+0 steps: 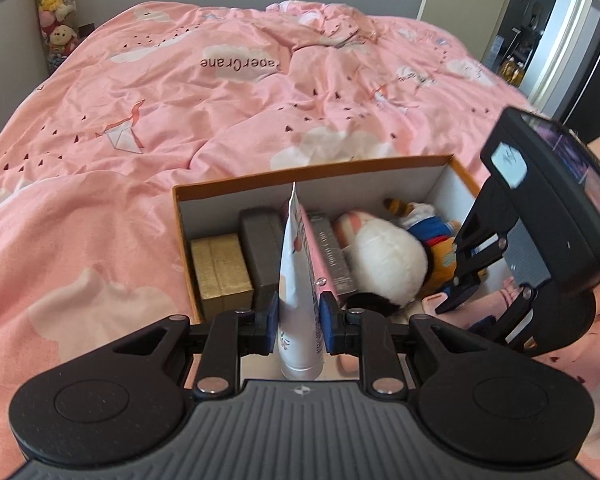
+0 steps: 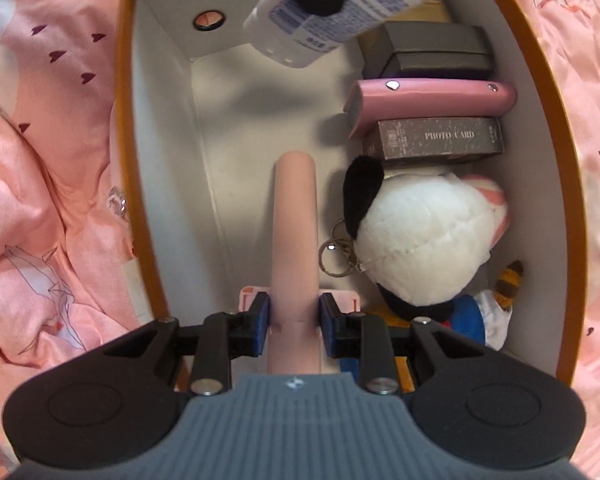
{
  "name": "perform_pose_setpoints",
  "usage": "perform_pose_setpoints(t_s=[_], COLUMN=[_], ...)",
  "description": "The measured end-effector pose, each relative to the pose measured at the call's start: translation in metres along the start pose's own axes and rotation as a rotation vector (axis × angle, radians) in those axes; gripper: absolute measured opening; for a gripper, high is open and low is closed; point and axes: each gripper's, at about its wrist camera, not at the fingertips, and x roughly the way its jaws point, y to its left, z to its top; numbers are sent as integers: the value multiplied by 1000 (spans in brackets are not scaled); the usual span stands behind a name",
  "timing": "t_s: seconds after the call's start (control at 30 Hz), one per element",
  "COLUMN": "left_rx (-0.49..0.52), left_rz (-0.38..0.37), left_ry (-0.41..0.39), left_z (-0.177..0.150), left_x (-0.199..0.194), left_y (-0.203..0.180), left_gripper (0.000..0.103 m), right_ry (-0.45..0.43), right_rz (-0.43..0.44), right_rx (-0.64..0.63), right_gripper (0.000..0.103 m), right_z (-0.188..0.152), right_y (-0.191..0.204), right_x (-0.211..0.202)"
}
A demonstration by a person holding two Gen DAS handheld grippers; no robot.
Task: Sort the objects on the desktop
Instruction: 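Lift the tube and pink fan and carry them over the orange box, then open the right tool to drop the pink fan while the left tool lowers the tube into the box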
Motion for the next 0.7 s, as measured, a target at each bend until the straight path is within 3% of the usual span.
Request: perform_pose_setpoints(t_s=[0.3, 0.53, 0.7], left_rx=[-11, -36, -54], left_rz=[42, 82, 96], left_ry=[37, 55, 58], left_z=[2, 3, 0], left_x=[11, 16, 21], left_y=[1, 1, 1], left_gripper=[25, 25, 25], right_ry=[13, 50, -8], right_rz=[48, 23, -31], right_rx=[-3, -56, -59], right_gripper=[28, 30, 33], right_z=[1, -1, -5], right_y=[3, 11, 17], right_x=[22, 28, 9])
